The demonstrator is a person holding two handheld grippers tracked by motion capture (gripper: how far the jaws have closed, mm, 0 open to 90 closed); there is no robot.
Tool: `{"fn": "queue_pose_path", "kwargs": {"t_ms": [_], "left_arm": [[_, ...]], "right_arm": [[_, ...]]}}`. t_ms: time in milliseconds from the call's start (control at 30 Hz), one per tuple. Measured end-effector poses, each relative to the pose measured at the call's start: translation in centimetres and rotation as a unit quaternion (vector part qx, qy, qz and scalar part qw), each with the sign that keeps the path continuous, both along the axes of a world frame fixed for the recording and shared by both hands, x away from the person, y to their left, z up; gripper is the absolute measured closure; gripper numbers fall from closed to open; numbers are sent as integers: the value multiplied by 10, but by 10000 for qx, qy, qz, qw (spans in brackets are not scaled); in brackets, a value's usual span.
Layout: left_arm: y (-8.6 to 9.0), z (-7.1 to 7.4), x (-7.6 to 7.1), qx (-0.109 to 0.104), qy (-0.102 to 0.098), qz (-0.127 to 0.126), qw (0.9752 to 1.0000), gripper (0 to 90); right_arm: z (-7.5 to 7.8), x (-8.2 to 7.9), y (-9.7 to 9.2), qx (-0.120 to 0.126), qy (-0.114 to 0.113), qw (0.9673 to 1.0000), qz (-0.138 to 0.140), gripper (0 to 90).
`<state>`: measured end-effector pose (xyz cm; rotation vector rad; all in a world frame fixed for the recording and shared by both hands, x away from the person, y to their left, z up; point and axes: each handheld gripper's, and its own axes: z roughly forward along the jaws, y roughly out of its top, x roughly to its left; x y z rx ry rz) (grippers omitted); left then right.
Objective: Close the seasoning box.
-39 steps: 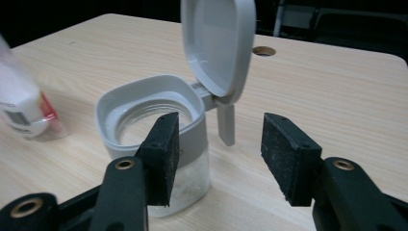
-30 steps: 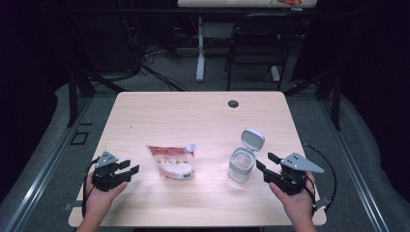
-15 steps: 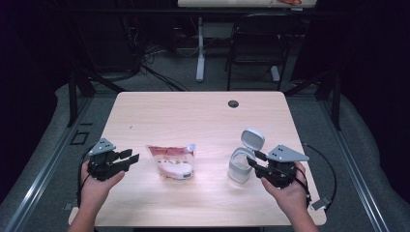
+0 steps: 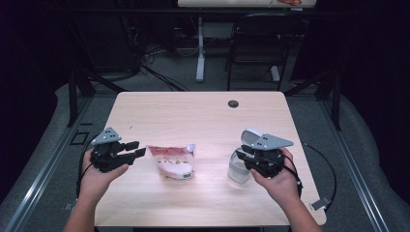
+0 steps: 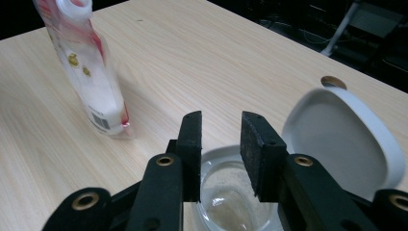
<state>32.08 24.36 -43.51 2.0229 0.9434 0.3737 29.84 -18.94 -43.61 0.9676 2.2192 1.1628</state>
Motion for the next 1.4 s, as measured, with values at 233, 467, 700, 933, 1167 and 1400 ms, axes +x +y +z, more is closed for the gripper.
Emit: {"fn": "queue_pose_path", "kwargs": {"t_ms": [233, 467, 700, 933, 1167, 1400], "left_arm": [[5, 9, -1, -18, -64, 24, 10000, 600], [8, 18, -9, -190, -196, -190, 9994, 612], [-2, 17, -14, -153, -198, -466, 9986, 622], [-9, 11, -12, -106, -181, -507, 9985, 641], [-11, 8, -9, -123, -142, -537, 9984, 663], [-17, 5, -6, -50, -129, -603, 9981, 693]], "right_arm": [[8, 7, 14, 45, 58, 9998, 181, 698], [15, 7, 30, 75, -14, 9991, 406, 694], [13, 9, 46, 113, 62, 9981, 601, 687], [13, 12, 60, 175, 107, 9967, 789, 669], [10, 14, 71, 275, 138, 9949, 963, 651], [4, 18, 82, 305, 235, 9934, 1077, 640]]}}
